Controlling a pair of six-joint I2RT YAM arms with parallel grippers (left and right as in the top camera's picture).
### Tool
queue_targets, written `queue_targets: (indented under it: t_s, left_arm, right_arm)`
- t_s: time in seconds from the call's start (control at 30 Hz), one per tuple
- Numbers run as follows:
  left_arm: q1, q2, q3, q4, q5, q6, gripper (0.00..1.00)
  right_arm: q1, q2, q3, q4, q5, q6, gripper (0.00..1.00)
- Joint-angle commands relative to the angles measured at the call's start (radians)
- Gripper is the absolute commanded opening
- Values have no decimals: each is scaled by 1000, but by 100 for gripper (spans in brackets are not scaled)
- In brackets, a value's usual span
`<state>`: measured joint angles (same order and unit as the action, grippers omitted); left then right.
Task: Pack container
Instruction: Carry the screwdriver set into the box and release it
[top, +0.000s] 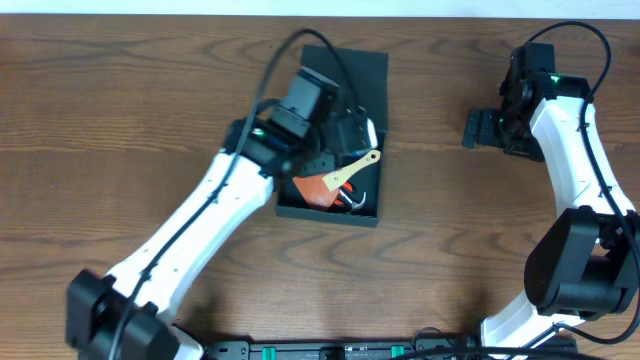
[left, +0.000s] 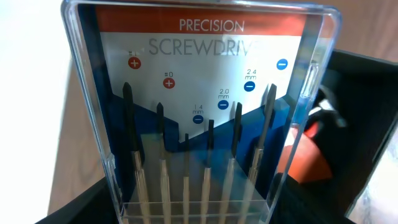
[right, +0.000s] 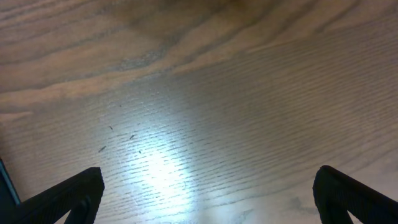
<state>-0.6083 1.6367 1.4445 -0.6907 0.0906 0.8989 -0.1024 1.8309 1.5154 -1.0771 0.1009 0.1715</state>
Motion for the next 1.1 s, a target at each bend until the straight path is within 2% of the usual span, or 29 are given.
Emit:
queue_targets:
  t_s: [0.0, 0.63, 0.67, 0.73, 0.77, 0.8, 0.93, 1.07]
  left_arm:
    - [-13, 78, 18, -8, -4, 58, 6]
    - [-14, 337, 16, -75, 6, 44, 6]
    - [-14, 337, 16, -75, 6, 39, 13]
    - [-14, 336, 16, -74, 6, 39, 49]
    - [-14, 336, 16, -75, 6, 39, 59]
    - [-14, 336, 16, -75, 6, 39, 60]
    - [-14, 330, 17, -79, 2, 10, 85]
    - [-14, 282, 18, -79, 2, -11, 94]
  right_arm:
    - [5, 0, -3, -7, -4, -12, 99]
    - [5, 0, -3, -31, -4, -13, 99]
    - [5, 0, -3, -31, -4, -13, 99]
    - [5, 0, -3, -31, -4, -13, 99]
    - [5, 0, -3, -31, -4, -13, 99]
    - [5, 0, -3, -31, -4, -17, 99]
    - [5, 0, -3, -32, -4, -29, 99]
    - [5, 0, -3, -30, -4, -32, 99]
